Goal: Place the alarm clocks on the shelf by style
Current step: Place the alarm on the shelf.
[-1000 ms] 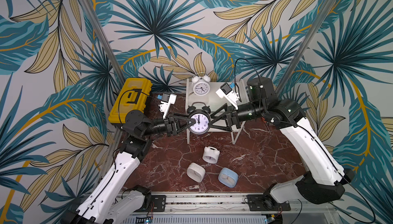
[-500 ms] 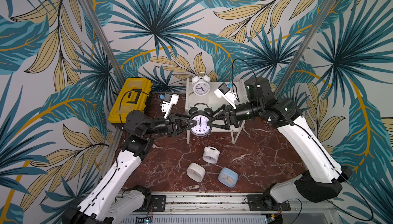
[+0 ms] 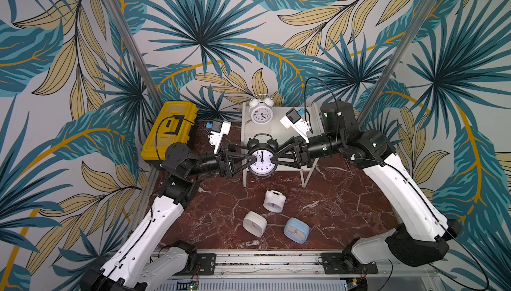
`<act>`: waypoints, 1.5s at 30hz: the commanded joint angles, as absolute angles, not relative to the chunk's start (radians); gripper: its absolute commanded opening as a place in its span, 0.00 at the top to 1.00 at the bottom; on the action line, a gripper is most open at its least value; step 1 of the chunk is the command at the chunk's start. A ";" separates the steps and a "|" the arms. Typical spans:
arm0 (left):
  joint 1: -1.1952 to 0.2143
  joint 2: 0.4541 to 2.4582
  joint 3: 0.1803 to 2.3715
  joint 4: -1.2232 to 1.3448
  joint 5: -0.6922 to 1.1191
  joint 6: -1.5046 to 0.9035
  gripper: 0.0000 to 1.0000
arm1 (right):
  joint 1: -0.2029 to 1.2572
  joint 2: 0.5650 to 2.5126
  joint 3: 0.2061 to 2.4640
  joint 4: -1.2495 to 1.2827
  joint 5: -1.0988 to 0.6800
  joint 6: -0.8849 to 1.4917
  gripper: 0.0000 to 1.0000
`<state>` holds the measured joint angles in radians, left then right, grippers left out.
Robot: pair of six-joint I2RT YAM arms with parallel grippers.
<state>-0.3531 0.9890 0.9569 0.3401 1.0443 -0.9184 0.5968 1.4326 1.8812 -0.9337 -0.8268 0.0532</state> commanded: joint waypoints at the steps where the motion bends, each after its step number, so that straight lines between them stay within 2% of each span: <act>1: -0.354 0.941 1.001 0.294 0.948 -0.846 0.14 | 0.567 1.371 1.897 -0.976 -0.692 -0.059 0.81; 6: -0.335 0.865 1.006 0.108 0.779 -0.732 0.14 | 0.426 1.321 1.867 -0.931 -0.580 -0.118 0.82; 11: -0.306 0.775 0.911 0.109 0.624 -0.761 0.13 | 0.334 1.308 1.774 -0.718 -0.437 -0.136 0.80; 15: -0.284 0.742 0.869 0.130 0.614 -0.808 0.14 | 0.292 1.365 1.771 -0.615 -0.406 -0.159 0.80; 27: -0.269 0.721 0.856 0.052 0.609 -0.793 0.16 | 0.279 1.547 1.890 -0.634 -0.391 -0.267 0.77; 29: -0.269 0.731 0.853 0.065 0.611 -0.800 0.17 | 0.279 1.552 1.896 -0.649 -0.393 -0.278 0.73; 34: -0.267 0.754 0.844 0.104 0.620 -0.814 0.18 | 0.279 1.542 1.885 -0.675 -0.388 -0.290 0.45; 36: -0.268 0.759 0.842 0.112 0.624 -0.816 0.18 | 0.279 1.543 1.887 -0.684 -0.379 -0.295 0.38; 45: -0.265 0.782 0.844 0.117 0.652 -0.821 0.20 | 0.275 1.540 1.890 -0.716 -0.344 -0.299 0.34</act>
<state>-0.2737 0.7898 0.8658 0.0856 0.6346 -0.8200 0.2802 1.5578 1.8885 -0.6945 -0.3729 -0.2859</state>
